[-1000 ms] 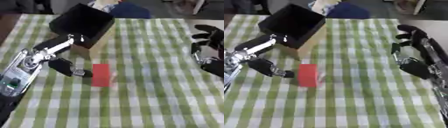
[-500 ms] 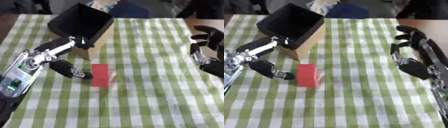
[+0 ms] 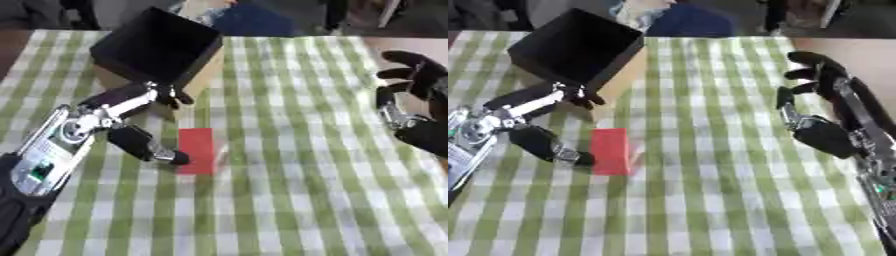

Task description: Pick up objects on the table and place them in the box.

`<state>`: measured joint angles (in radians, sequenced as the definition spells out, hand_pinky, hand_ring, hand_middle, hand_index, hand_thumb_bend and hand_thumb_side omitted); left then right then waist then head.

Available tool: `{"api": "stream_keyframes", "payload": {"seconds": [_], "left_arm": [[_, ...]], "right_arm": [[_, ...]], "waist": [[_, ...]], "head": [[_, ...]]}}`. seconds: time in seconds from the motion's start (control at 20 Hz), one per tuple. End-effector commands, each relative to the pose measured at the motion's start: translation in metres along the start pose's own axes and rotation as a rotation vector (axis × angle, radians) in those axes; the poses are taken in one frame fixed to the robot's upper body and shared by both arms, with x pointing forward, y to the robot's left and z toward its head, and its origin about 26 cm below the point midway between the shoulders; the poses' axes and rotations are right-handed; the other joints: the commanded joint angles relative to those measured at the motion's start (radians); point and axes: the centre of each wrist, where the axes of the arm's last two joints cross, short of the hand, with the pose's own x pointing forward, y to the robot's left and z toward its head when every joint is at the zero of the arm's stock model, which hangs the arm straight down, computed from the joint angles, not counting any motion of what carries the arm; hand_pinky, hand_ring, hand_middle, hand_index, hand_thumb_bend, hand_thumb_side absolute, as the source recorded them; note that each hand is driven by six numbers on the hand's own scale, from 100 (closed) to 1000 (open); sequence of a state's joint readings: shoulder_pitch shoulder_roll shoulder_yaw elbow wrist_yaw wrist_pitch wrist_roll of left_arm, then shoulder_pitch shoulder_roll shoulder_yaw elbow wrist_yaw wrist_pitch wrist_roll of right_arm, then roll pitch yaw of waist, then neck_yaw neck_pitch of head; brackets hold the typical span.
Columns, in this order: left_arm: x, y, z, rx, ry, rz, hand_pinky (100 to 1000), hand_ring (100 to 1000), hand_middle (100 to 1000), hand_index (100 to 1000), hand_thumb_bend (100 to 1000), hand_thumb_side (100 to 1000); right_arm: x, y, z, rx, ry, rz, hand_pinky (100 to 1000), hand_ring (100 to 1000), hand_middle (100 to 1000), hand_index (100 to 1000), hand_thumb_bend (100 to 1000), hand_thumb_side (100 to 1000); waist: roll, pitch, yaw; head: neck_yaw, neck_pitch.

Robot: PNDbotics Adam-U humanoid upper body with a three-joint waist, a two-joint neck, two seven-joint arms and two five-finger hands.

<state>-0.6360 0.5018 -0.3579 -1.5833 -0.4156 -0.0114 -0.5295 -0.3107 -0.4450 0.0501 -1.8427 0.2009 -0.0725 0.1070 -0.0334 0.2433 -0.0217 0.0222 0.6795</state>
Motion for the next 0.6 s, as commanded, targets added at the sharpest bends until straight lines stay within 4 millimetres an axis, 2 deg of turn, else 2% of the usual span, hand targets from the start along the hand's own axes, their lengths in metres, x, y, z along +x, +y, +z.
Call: {"api": "stream_keyframes", "payload": {"seconds": [0.05,0.6], "left_arm": [[0.0010,0.0062,-0.0024,-0.005,0.003,-0.031,836,781,778,858,694,421],[-0.0067,-0.0037,-0.0116,-0.015,0.032,-0.034,828,767,765,854,656,362]], "right_arm": [[0.0030,-0.0056,-0.0024,-0.001,-0.017,0.013,713,816,896,913,100,388],[0.0033,-0.0050,-0.0028,0.002,-0.019,0.011,714,816,896,913,100,391]], "waist": [[0.002,-0.017,-0.002],[0.002,-0.018,-0.003]], "head": [[-0.005,-0.010],[-0.007,-0.009]]}}
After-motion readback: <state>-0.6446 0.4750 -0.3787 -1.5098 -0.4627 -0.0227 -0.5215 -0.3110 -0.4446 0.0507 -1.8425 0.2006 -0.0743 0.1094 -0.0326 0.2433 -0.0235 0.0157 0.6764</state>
